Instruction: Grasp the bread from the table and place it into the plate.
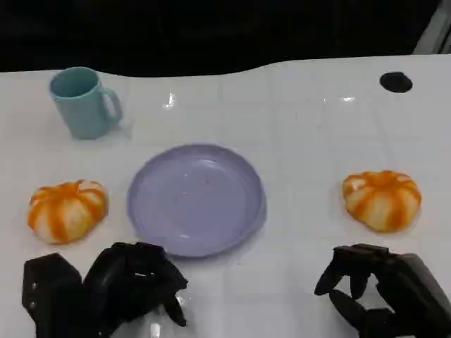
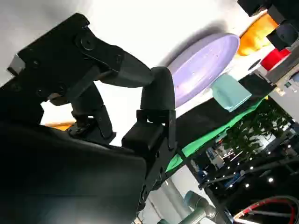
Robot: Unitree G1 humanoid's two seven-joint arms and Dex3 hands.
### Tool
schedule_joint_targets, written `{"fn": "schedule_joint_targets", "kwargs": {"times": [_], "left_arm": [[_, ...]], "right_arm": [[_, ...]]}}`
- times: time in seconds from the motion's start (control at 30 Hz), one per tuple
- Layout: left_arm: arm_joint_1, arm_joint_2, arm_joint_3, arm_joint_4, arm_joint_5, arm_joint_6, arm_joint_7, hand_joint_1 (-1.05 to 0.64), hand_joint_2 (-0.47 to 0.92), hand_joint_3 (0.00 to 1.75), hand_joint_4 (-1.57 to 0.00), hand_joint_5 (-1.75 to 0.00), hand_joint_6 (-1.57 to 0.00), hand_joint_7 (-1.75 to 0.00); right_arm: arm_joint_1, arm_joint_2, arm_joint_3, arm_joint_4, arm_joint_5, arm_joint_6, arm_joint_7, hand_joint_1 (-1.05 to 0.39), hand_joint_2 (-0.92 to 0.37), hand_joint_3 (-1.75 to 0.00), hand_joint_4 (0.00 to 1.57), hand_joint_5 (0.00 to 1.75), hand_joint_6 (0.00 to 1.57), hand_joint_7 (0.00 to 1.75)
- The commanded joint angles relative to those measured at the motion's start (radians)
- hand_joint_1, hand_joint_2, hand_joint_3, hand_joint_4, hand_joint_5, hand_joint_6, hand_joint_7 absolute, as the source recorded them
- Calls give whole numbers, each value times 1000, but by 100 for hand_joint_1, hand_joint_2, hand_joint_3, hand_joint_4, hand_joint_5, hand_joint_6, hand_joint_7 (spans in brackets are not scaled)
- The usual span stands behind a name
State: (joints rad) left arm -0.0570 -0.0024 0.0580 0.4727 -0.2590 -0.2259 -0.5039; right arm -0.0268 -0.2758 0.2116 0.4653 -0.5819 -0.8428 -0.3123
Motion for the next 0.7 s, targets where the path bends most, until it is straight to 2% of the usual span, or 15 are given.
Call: {"fn": "schedule_joint_targets", "kwargs": {"times": [0.03, 0.7], "left_arm": [[-7, 8, 10, 2, -6, -3, 3, -105, 80, 1, -156, -83, -157, -53], [-10, 9, 12, 11, -8, -8, -3, -105, 80, 1, -156, -83, -157, -53]], "right_arm": [[-1, -22, -3, 1, -5, 3, -8, -36, -42, -120, 79, 172, 76, 133], [-6, -22, -6, 11, -13, -5, -21, -36, -42, -120, 79, 172, 77, 132]]}}
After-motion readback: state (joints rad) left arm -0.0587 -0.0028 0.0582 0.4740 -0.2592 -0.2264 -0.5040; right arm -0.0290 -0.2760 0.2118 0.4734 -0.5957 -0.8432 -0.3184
